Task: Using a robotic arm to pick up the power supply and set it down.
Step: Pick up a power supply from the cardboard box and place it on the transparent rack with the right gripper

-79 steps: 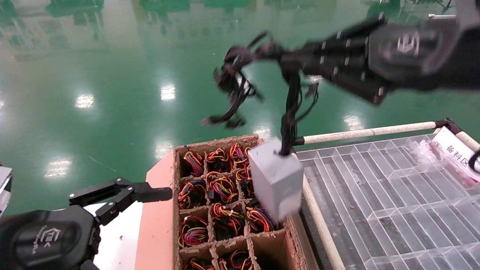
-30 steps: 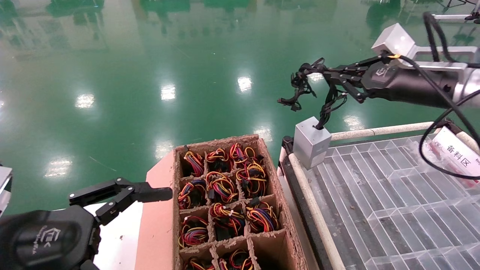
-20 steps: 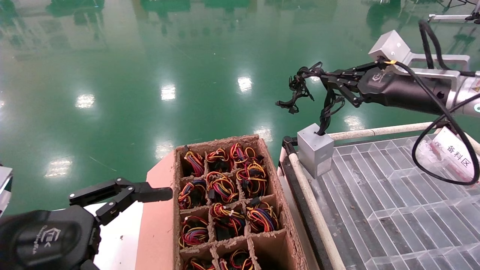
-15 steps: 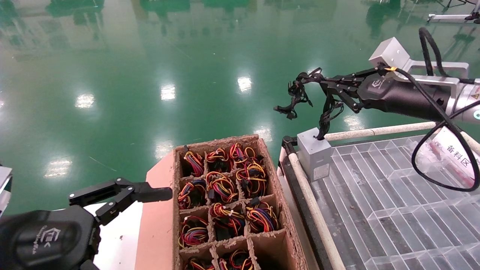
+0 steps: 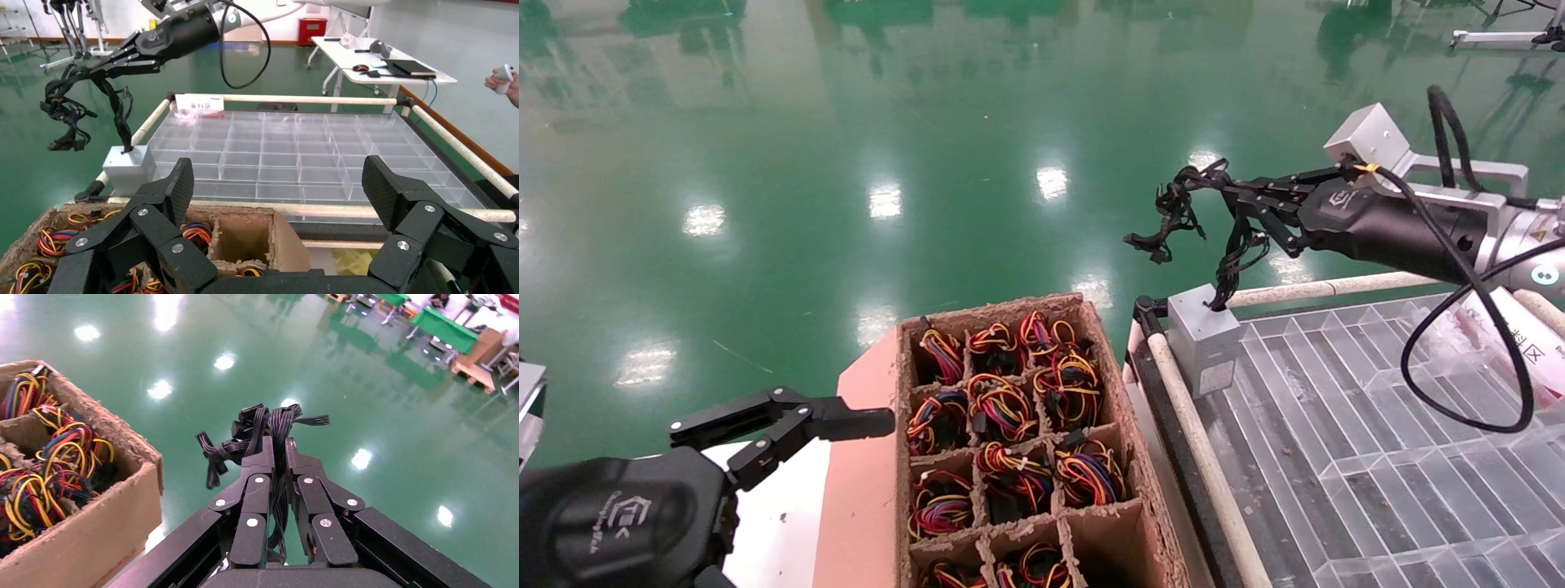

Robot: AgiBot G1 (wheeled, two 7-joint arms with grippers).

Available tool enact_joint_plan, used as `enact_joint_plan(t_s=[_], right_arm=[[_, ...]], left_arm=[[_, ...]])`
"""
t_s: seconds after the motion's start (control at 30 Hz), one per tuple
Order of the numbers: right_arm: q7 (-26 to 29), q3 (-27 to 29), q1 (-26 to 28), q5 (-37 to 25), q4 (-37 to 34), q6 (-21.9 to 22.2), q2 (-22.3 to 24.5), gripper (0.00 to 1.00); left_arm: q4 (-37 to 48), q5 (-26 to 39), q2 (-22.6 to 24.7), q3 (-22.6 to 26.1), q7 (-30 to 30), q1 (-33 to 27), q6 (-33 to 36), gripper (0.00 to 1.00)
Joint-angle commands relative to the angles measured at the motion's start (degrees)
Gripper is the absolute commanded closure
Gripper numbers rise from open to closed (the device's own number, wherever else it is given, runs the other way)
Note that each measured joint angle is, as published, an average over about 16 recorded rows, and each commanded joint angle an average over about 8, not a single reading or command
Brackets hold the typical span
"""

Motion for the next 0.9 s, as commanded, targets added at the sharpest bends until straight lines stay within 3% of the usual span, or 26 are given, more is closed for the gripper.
enact_joint_plan(t_s=[0.03, 0.43, 0.5, 0.7, 0.73, 0.9], right_arm=[[-0.11, 0.35, -0.62, 0.51, -0.12, 0.61, 0.03, 1.00], [-1.15, 2.38, -4.75, 3.42, -0.11, 3.06, 1.27, 1.00], [-1.49, 2.58, -5.31, 3.71, 0.08, 3.43, 1.24, 0.87], [-2.48, 2.87, -6.36, 4.18, 0.53, 4.42, 0.99, 0.12], [-2.55, 2.90, -6.46, 4.24, 0.56, 4.52, 0.96, 0.03], [-2.67, 2.98, -6.68, 4.40, 0.63, 4.76, 0.91, 0.00]], left_arm=[[0.00, 0.00, 0.00, 0.00, 0.00, 0.00, 0.00, 0.00], [0.00, -0.01, 0.00, 0.01, 0.00, 0.00, 0.00, 0.00], [0.00, -0.01, 0.00, 0.01, 0.01, 0.00, 0.00, 0.00], [0.01, -0.01, -0.01, 0.01, 0.01, 0.00, -0.01, 0.00], [0.01, -0.01, -0.01, 0.01, 0.01, 0.01, -0.01, 0.00], [0.01, -0.02, -0.01, 0.01, 0.01, 0.01, -0.02, 0.00]])
